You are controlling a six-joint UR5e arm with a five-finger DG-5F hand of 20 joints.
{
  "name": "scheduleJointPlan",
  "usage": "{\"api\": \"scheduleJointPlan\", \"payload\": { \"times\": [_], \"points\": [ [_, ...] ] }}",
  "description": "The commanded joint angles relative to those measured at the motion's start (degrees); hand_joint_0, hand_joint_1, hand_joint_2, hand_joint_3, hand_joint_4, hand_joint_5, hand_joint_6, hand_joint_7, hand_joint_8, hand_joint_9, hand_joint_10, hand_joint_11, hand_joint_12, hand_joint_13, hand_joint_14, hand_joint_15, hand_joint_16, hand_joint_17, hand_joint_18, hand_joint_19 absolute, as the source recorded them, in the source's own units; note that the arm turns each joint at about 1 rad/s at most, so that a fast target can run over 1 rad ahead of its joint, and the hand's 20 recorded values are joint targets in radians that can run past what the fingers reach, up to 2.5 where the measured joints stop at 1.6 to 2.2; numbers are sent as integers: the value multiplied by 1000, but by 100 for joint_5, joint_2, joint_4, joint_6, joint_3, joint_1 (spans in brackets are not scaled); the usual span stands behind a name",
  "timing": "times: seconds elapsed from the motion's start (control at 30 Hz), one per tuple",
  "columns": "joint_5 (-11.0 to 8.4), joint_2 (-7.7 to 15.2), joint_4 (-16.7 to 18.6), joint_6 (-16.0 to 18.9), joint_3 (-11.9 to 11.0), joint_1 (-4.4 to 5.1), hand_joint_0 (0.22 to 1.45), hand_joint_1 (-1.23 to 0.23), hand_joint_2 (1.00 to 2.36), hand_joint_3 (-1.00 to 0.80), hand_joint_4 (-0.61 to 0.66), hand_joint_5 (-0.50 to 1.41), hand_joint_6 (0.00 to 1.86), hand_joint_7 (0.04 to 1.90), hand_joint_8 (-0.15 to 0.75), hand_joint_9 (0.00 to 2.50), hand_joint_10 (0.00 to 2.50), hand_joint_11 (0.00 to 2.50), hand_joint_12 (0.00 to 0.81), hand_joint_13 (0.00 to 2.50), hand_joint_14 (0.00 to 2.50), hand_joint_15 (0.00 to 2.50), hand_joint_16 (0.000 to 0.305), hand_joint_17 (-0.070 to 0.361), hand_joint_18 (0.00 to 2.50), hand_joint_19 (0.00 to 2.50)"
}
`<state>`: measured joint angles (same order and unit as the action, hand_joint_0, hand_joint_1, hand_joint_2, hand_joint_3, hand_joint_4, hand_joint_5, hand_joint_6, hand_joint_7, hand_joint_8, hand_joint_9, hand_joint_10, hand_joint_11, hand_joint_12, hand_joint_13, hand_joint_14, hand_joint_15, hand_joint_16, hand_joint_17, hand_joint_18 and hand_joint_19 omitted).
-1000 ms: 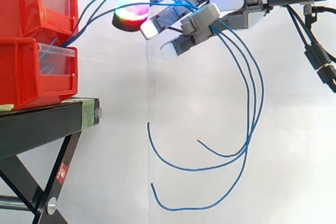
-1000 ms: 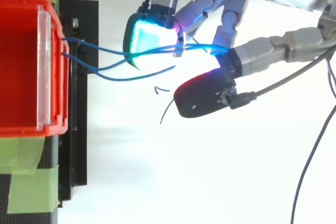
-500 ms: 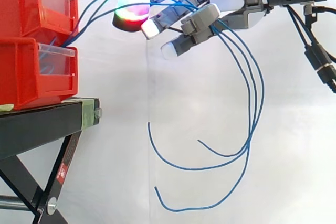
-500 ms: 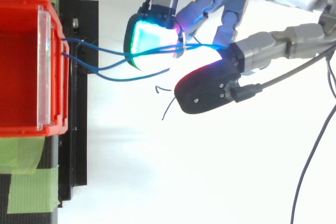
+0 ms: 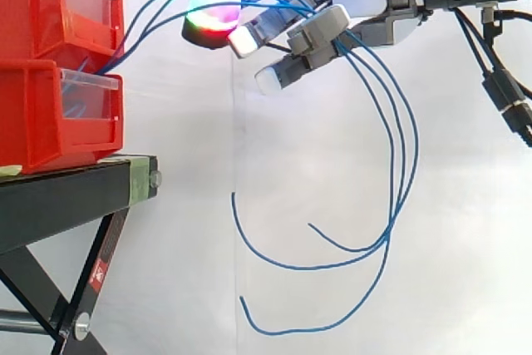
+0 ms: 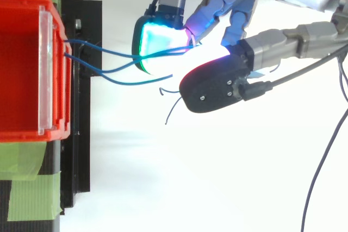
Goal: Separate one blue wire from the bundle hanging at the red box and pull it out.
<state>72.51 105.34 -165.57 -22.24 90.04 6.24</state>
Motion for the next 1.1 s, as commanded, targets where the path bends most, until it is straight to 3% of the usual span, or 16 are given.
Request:
{"api": "scheduleJointPlan", "payload": {
  "times": [0.0,1.07],
  "points": [
    [0,-5,-19,0,-4,0,584,-641,1014,-341,228,-145,857,943,397,1046,18,714,398,1634,3,1519,55,123,879,484],
    [0,4,-54,0,5,17,586,-612,1013,-356,164,-100,809,1055,401,1201,19,716,393,1674,8,1476,51,116,945,493]
  ]
}}
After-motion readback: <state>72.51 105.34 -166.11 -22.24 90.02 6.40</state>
